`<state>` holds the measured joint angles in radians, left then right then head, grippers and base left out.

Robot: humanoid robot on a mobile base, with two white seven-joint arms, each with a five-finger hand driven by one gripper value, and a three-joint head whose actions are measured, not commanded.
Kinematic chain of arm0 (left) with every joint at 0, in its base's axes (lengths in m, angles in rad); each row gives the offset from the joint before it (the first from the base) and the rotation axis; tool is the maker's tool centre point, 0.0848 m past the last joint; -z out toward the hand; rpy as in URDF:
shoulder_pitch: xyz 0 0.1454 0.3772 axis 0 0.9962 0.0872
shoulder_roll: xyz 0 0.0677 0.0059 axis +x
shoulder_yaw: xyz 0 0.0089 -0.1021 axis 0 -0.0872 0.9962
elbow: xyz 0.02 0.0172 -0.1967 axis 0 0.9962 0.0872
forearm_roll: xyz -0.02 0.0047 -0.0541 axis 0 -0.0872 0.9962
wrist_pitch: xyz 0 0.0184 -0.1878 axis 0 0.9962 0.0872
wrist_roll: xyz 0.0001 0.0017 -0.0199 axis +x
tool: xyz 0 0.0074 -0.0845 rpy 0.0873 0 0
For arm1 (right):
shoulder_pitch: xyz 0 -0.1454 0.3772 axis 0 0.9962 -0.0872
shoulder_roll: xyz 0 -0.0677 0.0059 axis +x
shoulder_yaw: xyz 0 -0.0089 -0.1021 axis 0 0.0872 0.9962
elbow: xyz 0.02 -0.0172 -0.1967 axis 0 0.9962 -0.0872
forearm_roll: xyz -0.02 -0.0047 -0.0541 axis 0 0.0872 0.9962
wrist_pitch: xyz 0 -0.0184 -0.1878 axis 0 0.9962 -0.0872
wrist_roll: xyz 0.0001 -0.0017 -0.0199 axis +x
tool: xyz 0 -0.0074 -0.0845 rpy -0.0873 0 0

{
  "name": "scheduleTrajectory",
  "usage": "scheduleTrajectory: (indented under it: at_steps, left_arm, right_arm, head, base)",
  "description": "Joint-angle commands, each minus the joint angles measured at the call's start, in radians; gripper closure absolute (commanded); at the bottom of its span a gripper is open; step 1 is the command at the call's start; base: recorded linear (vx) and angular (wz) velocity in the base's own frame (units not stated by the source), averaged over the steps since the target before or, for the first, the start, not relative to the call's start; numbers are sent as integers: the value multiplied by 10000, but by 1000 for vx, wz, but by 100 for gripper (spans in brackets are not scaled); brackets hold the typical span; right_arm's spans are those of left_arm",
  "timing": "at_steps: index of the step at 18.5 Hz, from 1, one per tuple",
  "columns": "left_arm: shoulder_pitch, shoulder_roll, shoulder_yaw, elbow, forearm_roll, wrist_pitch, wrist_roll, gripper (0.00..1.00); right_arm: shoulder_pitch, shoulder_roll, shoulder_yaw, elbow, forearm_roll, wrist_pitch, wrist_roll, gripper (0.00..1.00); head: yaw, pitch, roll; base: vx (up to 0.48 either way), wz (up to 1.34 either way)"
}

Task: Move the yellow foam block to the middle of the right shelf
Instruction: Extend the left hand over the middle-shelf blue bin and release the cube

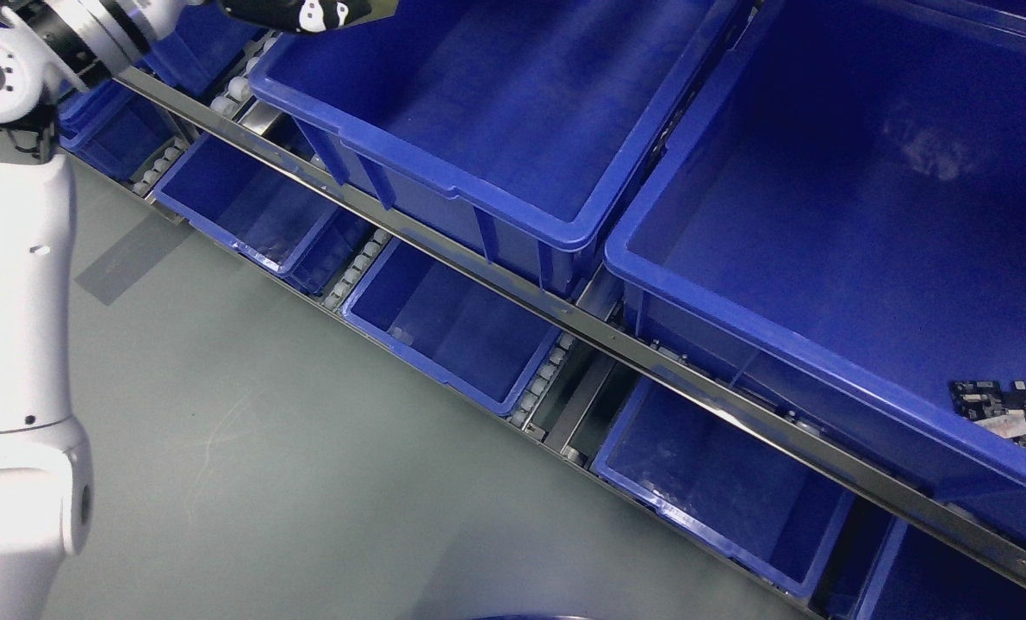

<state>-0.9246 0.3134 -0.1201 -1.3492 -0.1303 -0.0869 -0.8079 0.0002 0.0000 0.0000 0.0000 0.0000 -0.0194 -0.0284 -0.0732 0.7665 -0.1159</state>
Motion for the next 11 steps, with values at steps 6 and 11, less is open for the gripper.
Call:
scheduleTrajectory:
  at_steps: [6, 11]
  left_arm:
    - [-356, -1691, -596, 1619, -614, 10, 87, 5]
    - [-556, -2959, 2330, 1481, -431, 667, 1541, 0]
  right_arm:
    - [228, -175, -123, -175, 31, -5, -8, 0]
    - [229, -175, -123, -175, 31, -5, -8, 0]
  head:
    - [0, 1, 0]
    - [0, 1, 0]
  base:
    - [0, 0]
    - [0, 0]
